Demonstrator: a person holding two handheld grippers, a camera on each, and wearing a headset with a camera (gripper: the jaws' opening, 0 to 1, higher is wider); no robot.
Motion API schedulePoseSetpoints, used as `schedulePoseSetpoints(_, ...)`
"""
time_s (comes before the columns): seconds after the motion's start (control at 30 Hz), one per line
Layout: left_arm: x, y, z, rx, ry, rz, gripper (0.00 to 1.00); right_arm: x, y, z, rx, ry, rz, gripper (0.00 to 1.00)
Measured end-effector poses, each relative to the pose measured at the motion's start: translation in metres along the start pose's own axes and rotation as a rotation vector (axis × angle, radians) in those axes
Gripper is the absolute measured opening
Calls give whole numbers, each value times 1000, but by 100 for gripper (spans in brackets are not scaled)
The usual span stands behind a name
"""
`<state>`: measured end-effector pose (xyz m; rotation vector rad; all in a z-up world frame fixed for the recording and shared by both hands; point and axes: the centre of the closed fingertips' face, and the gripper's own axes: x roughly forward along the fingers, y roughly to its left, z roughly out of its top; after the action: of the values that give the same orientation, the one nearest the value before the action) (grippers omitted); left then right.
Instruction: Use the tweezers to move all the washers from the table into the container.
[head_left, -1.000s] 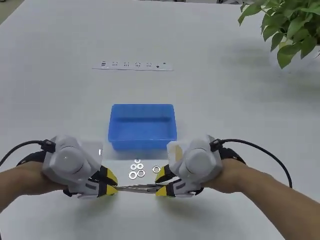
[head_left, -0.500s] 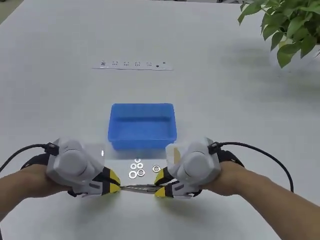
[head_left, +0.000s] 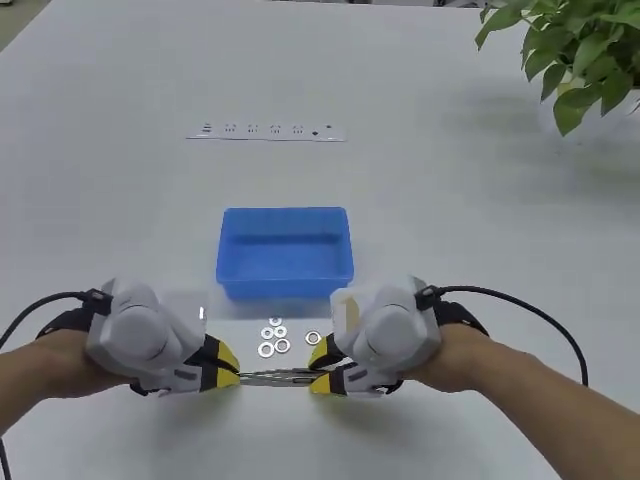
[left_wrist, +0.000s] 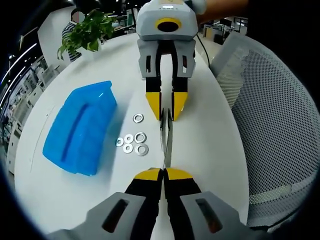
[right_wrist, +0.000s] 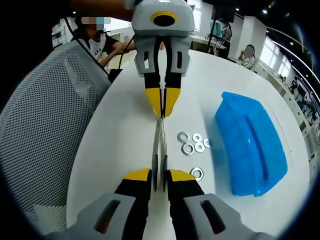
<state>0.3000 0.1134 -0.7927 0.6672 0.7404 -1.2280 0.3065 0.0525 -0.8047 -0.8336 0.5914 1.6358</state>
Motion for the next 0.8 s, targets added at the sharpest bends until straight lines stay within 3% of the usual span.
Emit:
schedulePoseSetpoints(0.3,-12,-3,13,17,-18,9,6,3,1,9,-9,-22,-4,16)
schedulePoseSetpoints(0.8,-33,-3,46,81,-43,10,6,3,-1,16,-22,-35,-26,12)
